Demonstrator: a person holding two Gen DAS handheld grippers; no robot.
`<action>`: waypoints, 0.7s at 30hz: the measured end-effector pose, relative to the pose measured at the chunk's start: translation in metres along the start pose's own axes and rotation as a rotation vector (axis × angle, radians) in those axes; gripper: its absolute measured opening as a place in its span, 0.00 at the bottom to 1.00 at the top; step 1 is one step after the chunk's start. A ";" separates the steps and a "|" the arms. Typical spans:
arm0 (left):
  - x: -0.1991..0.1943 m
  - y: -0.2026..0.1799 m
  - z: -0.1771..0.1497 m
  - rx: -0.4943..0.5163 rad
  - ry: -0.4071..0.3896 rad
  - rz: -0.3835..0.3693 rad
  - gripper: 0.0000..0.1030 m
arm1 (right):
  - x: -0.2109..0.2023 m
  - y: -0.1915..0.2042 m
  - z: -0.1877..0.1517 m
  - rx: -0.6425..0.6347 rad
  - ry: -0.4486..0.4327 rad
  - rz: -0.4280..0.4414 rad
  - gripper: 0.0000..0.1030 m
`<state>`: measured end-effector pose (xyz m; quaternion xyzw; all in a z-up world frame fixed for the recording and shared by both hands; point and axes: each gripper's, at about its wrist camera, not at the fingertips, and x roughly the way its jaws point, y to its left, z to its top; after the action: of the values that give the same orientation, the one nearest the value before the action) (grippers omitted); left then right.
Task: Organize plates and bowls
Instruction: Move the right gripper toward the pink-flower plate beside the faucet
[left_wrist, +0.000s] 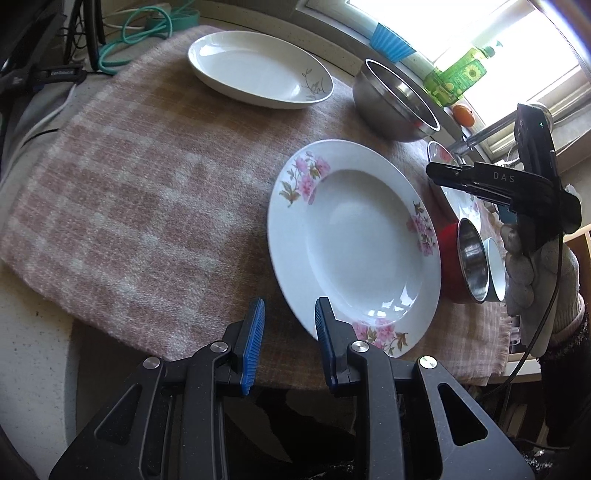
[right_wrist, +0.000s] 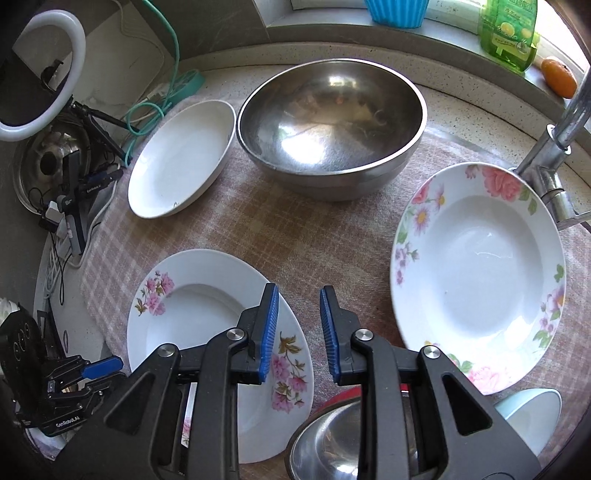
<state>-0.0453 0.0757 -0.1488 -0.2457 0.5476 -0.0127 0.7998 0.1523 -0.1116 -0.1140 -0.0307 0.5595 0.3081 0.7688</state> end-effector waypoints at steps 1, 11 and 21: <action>-0.003 0.000 0.002 -0.001 -0.010 0.002 0.24 | -0.005 -0.001 0.000 -0.002 -0.014 -0.008 0.35; -0.015 -0.029 0.037 0.044 -0.094 -0.034 0.28 | -0.058 -0.030 -0.008 0.007 -0.161 -0.050 0.53; 0.020 -0.098 0.073 0.137 -0.074 -0.135 0.34 | -0.093 -0.100 -0.023 0.121 -0.198 -0.081 0.62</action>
<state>0.0517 0.0114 -0.1060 -0.2271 0.4979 -0.0947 0.8316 0.1668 -0.2417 -0.0705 0.0235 0.4966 0.2441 0.8326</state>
